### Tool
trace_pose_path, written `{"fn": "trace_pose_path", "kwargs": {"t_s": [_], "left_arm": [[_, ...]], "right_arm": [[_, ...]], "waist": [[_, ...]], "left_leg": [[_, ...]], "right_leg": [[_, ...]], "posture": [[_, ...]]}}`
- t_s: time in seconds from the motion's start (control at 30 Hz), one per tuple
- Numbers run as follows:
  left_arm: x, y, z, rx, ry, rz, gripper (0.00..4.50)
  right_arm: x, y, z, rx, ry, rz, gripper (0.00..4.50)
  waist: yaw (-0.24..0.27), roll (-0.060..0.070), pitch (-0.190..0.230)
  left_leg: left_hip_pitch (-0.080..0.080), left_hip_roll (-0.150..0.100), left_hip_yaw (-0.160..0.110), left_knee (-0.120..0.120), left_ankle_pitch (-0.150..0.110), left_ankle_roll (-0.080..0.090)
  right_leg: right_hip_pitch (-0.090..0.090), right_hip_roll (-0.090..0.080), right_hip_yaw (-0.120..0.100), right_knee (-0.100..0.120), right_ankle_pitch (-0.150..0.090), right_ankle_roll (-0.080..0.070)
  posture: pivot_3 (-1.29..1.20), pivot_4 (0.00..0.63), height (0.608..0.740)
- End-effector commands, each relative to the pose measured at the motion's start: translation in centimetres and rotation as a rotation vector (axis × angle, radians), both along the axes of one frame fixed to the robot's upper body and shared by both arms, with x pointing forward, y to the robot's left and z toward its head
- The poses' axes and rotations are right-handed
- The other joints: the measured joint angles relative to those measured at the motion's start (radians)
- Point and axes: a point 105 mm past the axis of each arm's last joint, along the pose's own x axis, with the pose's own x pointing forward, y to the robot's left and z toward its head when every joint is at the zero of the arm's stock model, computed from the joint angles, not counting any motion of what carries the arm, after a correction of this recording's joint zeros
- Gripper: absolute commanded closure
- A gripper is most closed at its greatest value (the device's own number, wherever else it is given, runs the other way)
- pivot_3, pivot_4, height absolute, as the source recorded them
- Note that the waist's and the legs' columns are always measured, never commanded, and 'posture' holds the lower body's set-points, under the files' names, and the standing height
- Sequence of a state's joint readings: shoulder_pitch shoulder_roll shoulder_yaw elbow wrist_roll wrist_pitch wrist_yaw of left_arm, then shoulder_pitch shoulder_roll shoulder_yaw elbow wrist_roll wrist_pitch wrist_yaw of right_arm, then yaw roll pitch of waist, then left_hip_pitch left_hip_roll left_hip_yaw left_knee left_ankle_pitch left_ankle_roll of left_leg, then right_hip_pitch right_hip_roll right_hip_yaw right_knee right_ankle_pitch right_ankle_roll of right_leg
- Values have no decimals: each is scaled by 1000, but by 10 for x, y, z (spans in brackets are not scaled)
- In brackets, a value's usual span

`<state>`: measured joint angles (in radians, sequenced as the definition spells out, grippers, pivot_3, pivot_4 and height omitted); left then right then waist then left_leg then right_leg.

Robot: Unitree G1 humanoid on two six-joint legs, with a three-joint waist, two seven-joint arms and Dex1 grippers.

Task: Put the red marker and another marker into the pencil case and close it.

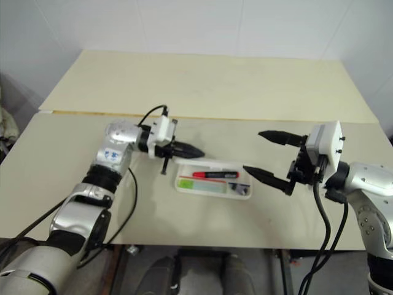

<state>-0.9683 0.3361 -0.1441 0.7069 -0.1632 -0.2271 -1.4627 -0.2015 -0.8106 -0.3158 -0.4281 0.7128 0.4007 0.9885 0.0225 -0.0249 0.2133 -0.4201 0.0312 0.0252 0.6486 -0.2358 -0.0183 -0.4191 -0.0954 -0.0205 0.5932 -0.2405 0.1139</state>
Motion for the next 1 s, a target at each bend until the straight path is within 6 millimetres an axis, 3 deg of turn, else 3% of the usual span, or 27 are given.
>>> {"fn": "trace_pose_path", "kwargs": {"t_s": [0.03, 0.27, 0.47, 0.63, 0.93, 1.0], "left_arm": [[-16, 3, -7, 97, -10, -79, 4464], [-13, 5, -36, 260, -44, -25, 4464], [1, -8, -45, 291, -38, 100, 4464], [-11, -20, -44, 265, -15, 44, 4464], [-14, 7, 18, -19, -31, 104, 4464], [-10, 27, 36, -118, -11, 187, 4073]], "right_arm": [[-5, 2, 8, 22, -44, 4, 0], [-4, 5, 5, 36, -46, 4, 0], [-6, 8, 3, 62, -52, -8, 0], [-6, 11, -1, 81, -50, -16, 0], [-4, 8, -6, 92, -16, -14, 0], [-3, 7, -6, 78, -15, -8, 0]], "waist": [[0, 0, 0], [2, 0, 0], [3, 0, 0], [2, 0, 0], [-2, 1, -1], [-1, 1, -1]], "left_leg": [[0, 0, 0, 0, 0, 0], [0, 0, 0, 2, 0, 1], [0, 0, 0, 2, 1, 1], [1, 0, 0, 2, 1, 1], [1, 1, 0, 0, 1, 1], [2, 0, 0, 1, 1, 1]], "right_leg": [[0, 0, 0, 0, 0, 0], [0, 0, 1, -1, -1, -2], [1, 0, 1, -1, 0, -1], [3, 0, 1, -1, -1, -3], [1, 0, 1, -1, -1, -3], [2, 0, 2, -1, -1, -2]], "posture": [[0, 150, 740], [0, 150, 740], [0, 150, 740], [0, 150, 740], [0, 150, 740], [0, 150, 740]]}}
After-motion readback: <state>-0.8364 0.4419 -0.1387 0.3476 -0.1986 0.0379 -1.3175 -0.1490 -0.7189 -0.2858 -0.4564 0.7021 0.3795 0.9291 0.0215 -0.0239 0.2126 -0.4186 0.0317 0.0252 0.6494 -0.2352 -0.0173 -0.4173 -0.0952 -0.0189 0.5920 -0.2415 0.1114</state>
